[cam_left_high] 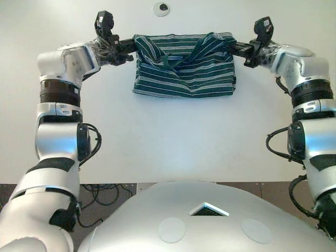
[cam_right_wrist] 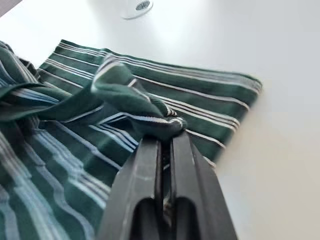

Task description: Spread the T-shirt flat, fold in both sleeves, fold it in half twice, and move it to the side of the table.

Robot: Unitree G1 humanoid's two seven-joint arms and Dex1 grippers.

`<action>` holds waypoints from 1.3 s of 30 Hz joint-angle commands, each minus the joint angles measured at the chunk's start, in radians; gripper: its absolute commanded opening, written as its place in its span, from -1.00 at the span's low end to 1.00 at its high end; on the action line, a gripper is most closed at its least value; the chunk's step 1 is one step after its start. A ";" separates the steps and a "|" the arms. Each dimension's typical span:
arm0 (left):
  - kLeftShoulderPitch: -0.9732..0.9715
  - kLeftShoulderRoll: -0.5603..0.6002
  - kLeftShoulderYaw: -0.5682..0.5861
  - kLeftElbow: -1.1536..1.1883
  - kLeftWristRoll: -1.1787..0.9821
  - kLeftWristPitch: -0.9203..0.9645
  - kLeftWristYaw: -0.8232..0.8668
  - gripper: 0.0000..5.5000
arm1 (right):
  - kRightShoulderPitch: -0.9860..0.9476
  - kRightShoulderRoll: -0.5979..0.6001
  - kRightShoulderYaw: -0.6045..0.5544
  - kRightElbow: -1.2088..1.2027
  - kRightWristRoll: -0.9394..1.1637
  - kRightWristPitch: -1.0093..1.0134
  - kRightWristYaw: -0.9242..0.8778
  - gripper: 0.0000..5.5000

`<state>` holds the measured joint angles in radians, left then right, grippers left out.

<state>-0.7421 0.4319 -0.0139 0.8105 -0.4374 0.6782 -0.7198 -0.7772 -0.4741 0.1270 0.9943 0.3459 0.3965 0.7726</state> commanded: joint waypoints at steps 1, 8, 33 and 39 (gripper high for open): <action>-0.070 -0.031 0.050 0.174 0.063 -0.113 0.087 -0.88 | -0.074 0.037 -0.050 0.106 -0.051 -0.052 -0.052 -1.00; -0.106 -0.074 0.110 0.325 0.119 -0.235 0.153 -0.48 | -0.123 0.100 -0.134 0.187 -0.089 -0.125 -0.117 -0.74; -0.022 -0.215 -0.141 0.072 0.297 -0.343 -0.019 -0.99 | 0.300 0.138 0.259 -0.410 -0.390 -0.134 0.202 -1.00; -0.195 -0.209 0.013 0.386 0.289 -0.486 0.205 -0.99 | 0.343 0.116 0.313 -0.475 -0.397 -0.065 0.247 -1.00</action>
<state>-0.8954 0.2041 -0.0374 1.1432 -0.1505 0.2273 -0.5567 -0.5201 -0.3348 0.3805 0.4989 -0.0063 0.2470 0.9900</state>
